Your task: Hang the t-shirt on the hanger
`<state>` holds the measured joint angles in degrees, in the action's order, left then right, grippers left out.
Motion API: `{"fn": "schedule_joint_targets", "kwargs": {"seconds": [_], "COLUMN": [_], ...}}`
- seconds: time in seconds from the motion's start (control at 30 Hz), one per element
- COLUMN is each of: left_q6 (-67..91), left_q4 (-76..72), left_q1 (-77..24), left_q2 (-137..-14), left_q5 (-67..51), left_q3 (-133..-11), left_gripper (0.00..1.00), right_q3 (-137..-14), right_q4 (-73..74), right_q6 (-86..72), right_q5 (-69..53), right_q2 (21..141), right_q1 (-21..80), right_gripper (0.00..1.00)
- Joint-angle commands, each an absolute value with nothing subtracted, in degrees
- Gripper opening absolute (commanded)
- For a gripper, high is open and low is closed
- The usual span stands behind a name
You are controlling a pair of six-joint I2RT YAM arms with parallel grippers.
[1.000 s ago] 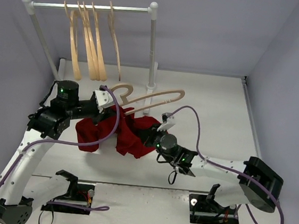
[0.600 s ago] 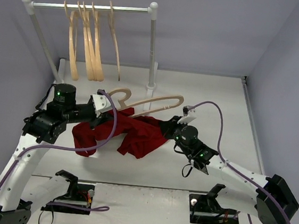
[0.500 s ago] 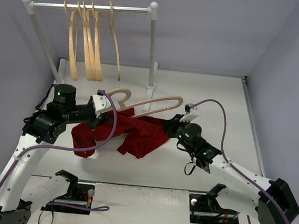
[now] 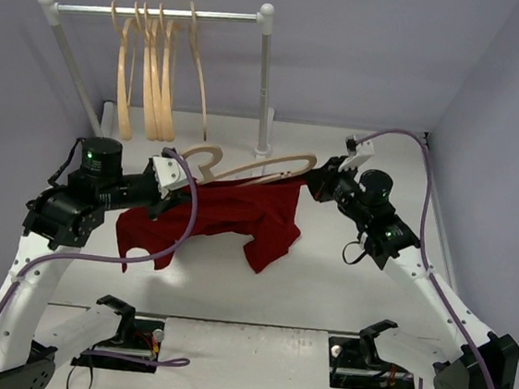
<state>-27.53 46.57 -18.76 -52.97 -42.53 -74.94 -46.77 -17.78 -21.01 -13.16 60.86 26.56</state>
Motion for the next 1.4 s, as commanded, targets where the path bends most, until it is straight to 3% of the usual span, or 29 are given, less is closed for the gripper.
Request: {"fn": "schedule_joint_targets", "kwargs": {"seconds": [0.0,0.77,1.0,1.37], "left_q6": [-30.0,-30.0,-30.0,-31.4], "left_q4": [48.7,51.1,54.4,54.1], "left_q1": [-18.5,-22.5,-28.7,-34.6], "left_q2": [-53.5,-57.0,-61.8,-66.8], "left_q5": [-39.0,-33.0,-24.5,-28.4], "left_q3": [-82.1,-73.7,-77.2,-89.5], "left_gripper": [0.0,0.0,0.0,0.0], "right_q3": [-54.7,-61.0,-68.3,-85.7], "right_q4": [-13.9,-6.9,-3.3,6.3], "right_q6": [-13.2,-3.4,-1.4,0.9], "right_q5": [-11.0,-14.1,-18.8,-20.3], "right_q2": [62.1,63.1,66.5,76.1], "right_q1": [23.9,20.4,20.7,29.3], "right_gripper": [0.0,0.0,0.0,0.0]}}
